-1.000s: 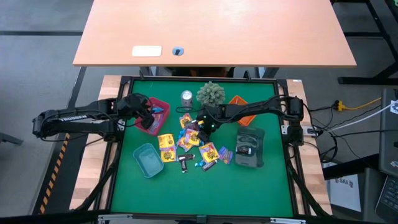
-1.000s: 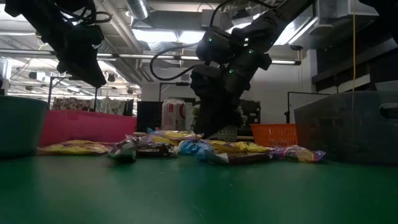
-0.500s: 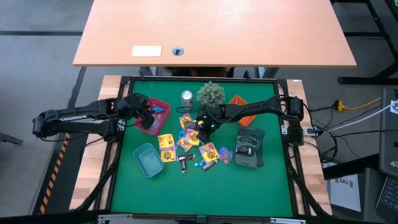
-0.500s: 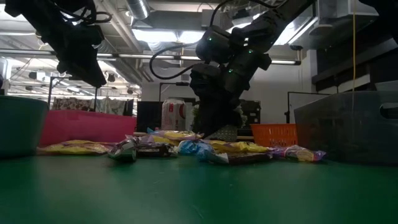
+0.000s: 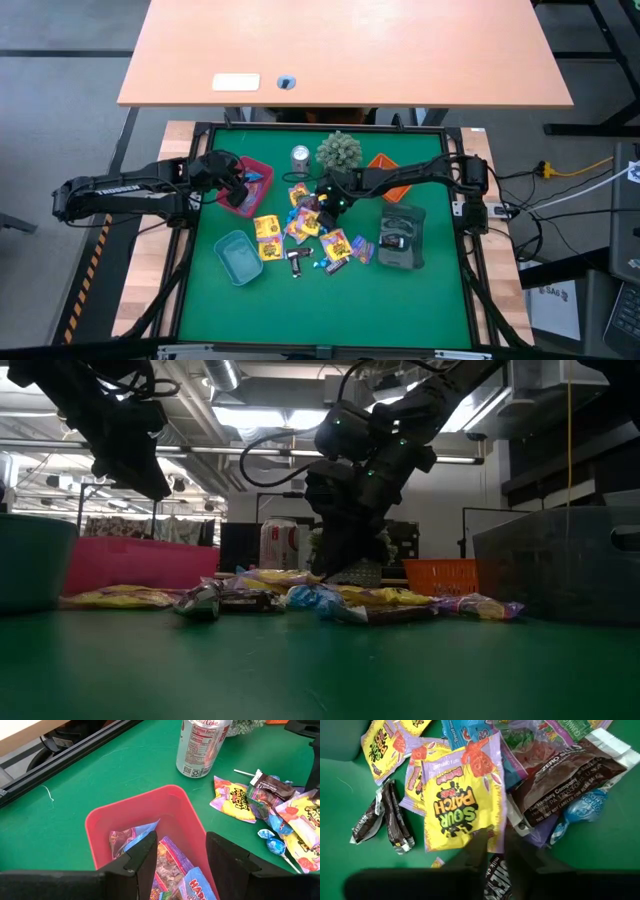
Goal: Sort candy
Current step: Put the yellow candy into the blue transparent bin
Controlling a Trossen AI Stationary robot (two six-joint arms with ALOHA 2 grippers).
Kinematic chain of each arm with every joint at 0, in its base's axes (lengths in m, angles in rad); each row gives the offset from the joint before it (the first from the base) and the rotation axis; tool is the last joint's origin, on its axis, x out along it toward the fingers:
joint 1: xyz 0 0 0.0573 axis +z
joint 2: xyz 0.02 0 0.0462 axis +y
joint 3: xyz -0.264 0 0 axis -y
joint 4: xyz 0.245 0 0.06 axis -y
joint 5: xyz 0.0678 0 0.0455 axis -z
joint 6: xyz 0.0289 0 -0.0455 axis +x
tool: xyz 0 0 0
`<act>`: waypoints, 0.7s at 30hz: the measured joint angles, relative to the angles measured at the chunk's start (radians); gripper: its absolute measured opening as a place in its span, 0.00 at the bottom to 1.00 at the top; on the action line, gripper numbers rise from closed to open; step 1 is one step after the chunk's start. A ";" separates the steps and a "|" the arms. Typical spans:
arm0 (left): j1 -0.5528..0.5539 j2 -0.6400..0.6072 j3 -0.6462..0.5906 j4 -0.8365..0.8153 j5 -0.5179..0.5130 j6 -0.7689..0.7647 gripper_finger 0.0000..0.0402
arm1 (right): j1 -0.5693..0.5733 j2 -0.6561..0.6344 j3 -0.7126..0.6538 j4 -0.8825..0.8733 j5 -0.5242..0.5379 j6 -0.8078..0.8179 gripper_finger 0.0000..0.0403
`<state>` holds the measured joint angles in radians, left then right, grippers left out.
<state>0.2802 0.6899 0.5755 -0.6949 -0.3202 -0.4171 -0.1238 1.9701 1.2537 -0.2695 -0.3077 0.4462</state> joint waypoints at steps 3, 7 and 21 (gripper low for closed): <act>0.000 0.000 0.000 0.000 0.000 0.000 0.39 | 0.000 0.000 0.000 0.004 0.000 -0.009 0.02; 0.000 0.000 0.000 0.000 0.000 0.000 0.39 | 0.000 0.000 0.000 0.008 0.000 -0.010 0.04; -0.079 0.012 0.000 0.214 0.081 0.044 0.39 | 0.000 0.000 0.000 0.069 -0.001 -0.066 0.00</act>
<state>0.2015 0.7015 0.5755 -0.4811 -0.2390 -0.3727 -0.1242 1.9701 1.2537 -0.2004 -0.3083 0.3807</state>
